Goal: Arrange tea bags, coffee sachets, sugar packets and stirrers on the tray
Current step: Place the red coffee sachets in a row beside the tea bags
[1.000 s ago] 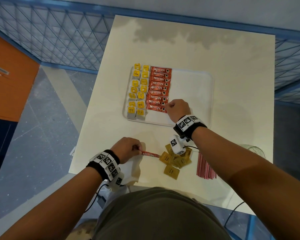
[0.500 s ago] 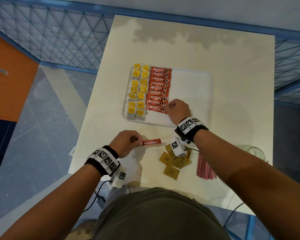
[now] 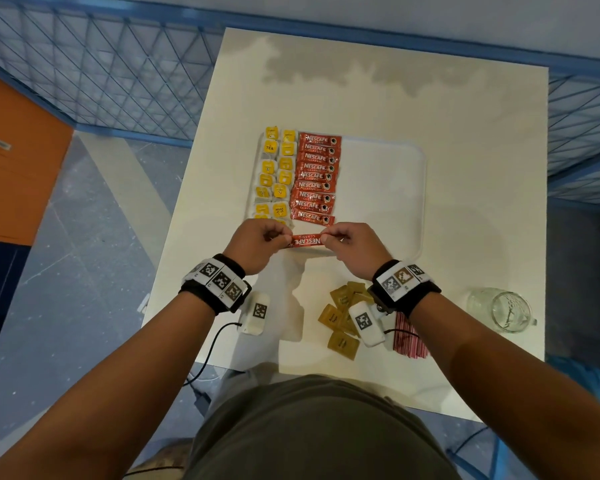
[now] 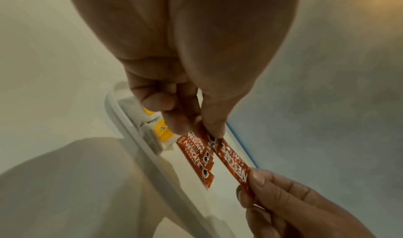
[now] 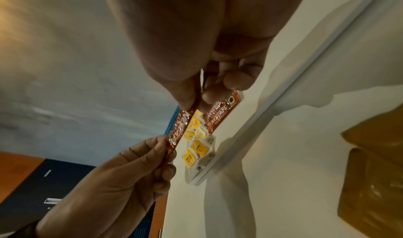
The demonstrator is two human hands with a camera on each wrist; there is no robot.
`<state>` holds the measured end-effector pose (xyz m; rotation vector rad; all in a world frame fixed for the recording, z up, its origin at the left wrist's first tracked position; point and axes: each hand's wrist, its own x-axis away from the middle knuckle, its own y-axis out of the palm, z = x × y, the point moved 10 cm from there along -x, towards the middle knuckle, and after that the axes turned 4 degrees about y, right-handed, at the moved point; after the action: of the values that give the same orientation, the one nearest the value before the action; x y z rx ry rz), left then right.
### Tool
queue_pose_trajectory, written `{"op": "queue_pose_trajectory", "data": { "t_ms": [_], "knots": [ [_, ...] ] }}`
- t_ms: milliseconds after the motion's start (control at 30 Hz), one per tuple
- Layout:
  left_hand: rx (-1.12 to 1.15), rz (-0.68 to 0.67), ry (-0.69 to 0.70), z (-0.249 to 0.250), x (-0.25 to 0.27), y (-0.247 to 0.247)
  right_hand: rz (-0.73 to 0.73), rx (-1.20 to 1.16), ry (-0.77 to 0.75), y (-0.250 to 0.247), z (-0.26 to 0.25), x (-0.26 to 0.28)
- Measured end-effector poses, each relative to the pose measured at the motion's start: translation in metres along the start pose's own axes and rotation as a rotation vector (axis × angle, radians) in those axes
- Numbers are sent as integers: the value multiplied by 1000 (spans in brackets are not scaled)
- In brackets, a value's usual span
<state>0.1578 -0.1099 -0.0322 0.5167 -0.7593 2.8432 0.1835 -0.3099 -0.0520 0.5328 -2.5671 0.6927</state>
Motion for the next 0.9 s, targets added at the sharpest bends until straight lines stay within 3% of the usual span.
{"op": "queue_pose_trajectory", "data": {
  "t_ms": [333, 567, 700, 800, 900],
  "knots": [
    [-256, -10, 11, 6, -32, 0, 120, -48, 121, -5, 15, -11],
    [-404, -185, 126, 18, -33, 24, 73, -48, 36, -6, -3, -16],
    [-265, -196, 91, 16, -33, 33, 78, -112, 27, -8, -8, -17],
    [-85, -116, 15, 13, -35, 24, 88, -184, 61, -10, -6, -15],
    [172, -15, -91, 9, -35, 15, -32, -195, 71, 7, -6, -10]
  ]
}}
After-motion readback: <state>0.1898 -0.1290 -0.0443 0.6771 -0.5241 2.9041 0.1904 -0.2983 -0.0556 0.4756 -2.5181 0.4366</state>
